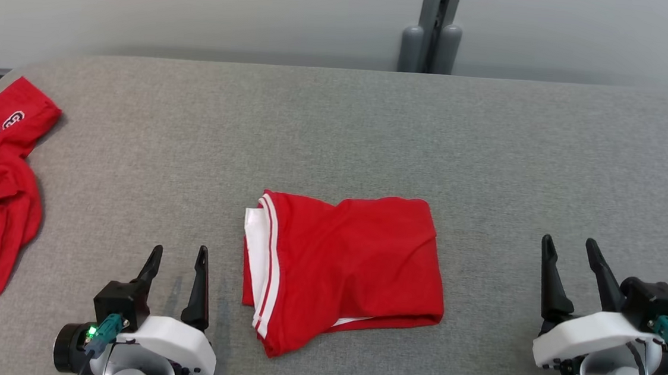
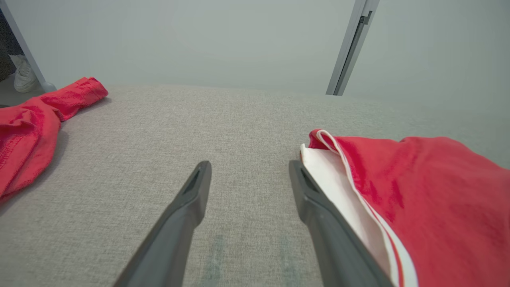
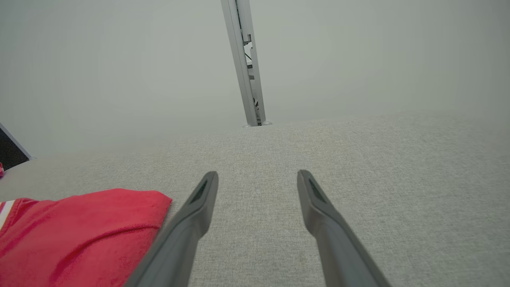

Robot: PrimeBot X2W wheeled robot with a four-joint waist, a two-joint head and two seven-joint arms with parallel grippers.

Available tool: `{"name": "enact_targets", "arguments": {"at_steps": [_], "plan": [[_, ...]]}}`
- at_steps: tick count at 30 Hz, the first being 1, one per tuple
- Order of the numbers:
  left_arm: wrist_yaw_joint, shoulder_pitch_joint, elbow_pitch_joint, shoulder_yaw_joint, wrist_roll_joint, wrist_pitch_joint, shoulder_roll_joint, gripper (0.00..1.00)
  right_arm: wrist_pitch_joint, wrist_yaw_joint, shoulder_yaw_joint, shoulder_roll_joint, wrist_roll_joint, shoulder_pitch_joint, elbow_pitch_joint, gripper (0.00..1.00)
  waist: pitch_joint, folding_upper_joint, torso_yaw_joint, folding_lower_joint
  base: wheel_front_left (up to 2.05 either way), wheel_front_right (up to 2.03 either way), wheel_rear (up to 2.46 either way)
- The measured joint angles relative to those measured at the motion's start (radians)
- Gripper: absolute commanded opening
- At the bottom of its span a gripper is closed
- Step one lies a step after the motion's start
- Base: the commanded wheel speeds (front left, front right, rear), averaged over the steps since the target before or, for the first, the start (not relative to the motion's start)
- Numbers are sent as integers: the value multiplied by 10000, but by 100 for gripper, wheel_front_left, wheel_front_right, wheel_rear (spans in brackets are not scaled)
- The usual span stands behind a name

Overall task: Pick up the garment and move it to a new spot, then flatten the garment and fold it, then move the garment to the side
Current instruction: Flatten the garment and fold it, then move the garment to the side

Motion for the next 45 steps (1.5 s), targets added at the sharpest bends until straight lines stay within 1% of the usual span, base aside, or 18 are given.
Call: {"name": "enact_targets", "arguments": {"at_steps": [7,15,24,30,34,40,45], "plan": [[-111,320,48,305,226,0,6,100,0,0,36,13,-176,608,-107,100,-311,0,-404,0,0,0,0],[-249,848,69,598,430,0,6,100,0,0,370,13,-173,1049,-88,100,-782,0,-715,0,0,0,0],[-291,1015,-153,700,558,0,4,100,0,0,554,10,-75,1192,-102,100,-867,0,-730,0,0,0,0],[-291,999,-282,600,545,0,4,100,0,0,717,12,8,1119,-38,100,-659,0,-621,0,0,0,0],[-293,823,-360,374,451,0,4,100,0,0,1308,6,207,751,169,100,-340,0,-405,0,0,0,0],[-357,588,-435,13,378,2,6,100,0,0,2211,25,865,-58,752,100,38,0,71,1,0,0,0],[-355,407,-466,-249,290,2,6,100,-2,0,2740,27,1315,-794,1538,100,319,0,574,0,0,0,0]]}}
